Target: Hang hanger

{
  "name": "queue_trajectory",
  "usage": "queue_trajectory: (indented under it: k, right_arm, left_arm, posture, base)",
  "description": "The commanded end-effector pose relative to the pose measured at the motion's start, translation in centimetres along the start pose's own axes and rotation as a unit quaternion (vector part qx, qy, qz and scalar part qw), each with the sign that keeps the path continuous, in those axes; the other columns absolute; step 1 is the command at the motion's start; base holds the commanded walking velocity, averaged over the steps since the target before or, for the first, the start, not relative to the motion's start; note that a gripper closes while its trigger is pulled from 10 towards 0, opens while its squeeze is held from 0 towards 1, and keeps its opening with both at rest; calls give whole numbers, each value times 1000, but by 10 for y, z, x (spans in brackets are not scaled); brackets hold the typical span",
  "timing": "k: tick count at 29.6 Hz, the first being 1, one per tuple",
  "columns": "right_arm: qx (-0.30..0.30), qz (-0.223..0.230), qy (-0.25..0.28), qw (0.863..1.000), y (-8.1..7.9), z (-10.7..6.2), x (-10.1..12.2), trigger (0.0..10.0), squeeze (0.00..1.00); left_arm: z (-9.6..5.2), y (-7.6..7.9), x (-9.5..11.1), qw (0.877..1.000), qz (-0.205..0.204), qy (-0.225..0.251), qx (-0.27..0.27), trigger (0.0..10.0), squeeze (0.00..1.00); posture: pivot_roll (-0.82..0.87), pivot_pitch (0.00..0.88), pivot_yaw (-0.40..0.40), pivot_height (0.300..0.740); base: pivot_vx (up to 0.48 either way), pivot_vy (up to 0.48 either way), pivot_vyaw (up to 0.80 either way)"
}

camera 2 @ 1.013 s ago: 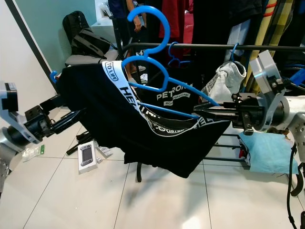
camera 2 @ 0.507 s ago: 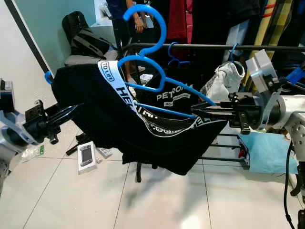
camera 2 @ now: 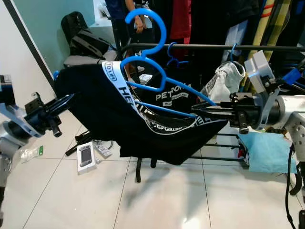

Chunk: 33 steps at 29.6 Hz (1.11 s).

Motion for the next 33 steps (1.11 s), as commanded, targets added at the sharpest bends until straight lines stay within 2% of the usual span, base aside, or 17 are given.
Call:
queue_trajectory:
  k: [1,2,3,10,13,16,18,19,21,23,24,25,28,30,31,32,33]
  right_arm:
    - [-6,-2,-15,1000,1,-2,-6,0,0]
    - [-20,1,-42,999,4,-8,-15,0,0]
    - [-25,4,-54,998,5,-11,-21,0,0]
    - [-32,14,-71,997,2,-17,-30,0,0]
    - [-30,20,-71,997,-3,-18,-33,0,0]
    - [-30,20,-69,997,-4,-18,-33,0,0]
    - [-28,21,-69,997,-6,-18,-33,0,0]
    - [-28,21,-69,997,-6,-18,-33,0,0]
    - [-25,21,-75,997,-7,-18,-34,0,0]
    - [-25,21,-75,997,-7,-18,-34,0,0]
    - [-26,22,-78,996,-8,-19,-35,0,0]
    - [-26,22,-78,996,-8,-19,-35,0,0]
    - [-30,26,-100,994,-9,-21,-45,0,0]
    - [-47,26,-118,992,-6,-21,-55,0,0]
    - [-47,26,-118,992,-6,-21,-55,0,0]
    - [-56,22,-117,991,-3,-19,-57,0,0]
    - [-56,22,-117,991,-3,-19,-57,0,0]
  left_arm:
    - [-5,-11,7,1000,19,-1,23,0,0]
    - [-9,-24,15,998,31,8,55,0,0]
    - [-12,-28,18,997,36,10,65,0,0]
    - [-19,-41,24,994,44,15,98,0,0]
    - [-24,-62,29,985,50,30,164,0,0]
    - [-24,-67,30,982,51,34,180,0,0]
    - [-28,-85,31,969,47,45,239,0,0]
    - [-28,-85,31,969,47,45,239,0,0]
    - [-37,-107,34,948,31,67,311,0,0]
    - [-37,-107,34,948,31,67,311,0,0]
    - [-42,-115,36,937,27,76,340,0,0]
    - [-42,-115,36,937,27,76,340,0,0]
    - [-48,-121,43,926,19,100,365,0,0]
    - [-34,-103,52,944,-3,131,302,0,0]
    - [-34,-103,52,944,-3,131,302,0,0]
    - [-19,-83,53,962,-11,135,239,118,0]
    - [-19,-83,53,962,-11,135,239,118,0]
  posture:
    - [-108,0,30,740]
    - [-107,0,30,740]
    - [-105,0,30,740]
    - [-101,0,31,740]
    - [-103,0,36,740]
    - [-103,0,36,740]
    - [-108,0,39,740]
    - [-108,0,39,740]
    - [-110,0,38,740]
    - [-110,0,38,740]
    - [-112,0,39,740]
    - [-112,0,39,740]
    - [-111,0,39,740]
    - [-104,0,34,740]
    - [-104,0,34,740]
    - [-100,0,33,740]
    - [-100,0,33,740]
  base:
    - [0,0,0]
    - [0,0,0]
    - [0,0,0]
    - [0,0,0]
    - [0,0,0]
    - [0,0,0]
    - [0,0,0]
    - [0,0,0]
    - [0,0,0]
    - [0,0,0]
    - [0,0,0]
    - [0,0,0]
    - [0,0,0]
    - [0,0,0]
    - [0,0,0]
    - [0,0,0]
    - [0,0,0]
Point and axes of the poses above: a point about 5 cm out from each wrist's last joint towards the gripper, its own z axis pointing out of the wrist towards the gripper, its own x axis along the axis of the wrist's last joint, y = z × x, the point moved 6 cm from there along z, pointing out of the wrist towards the gripper, and after that the axes turned 4 degrees about -z, right-handed, at the moved point
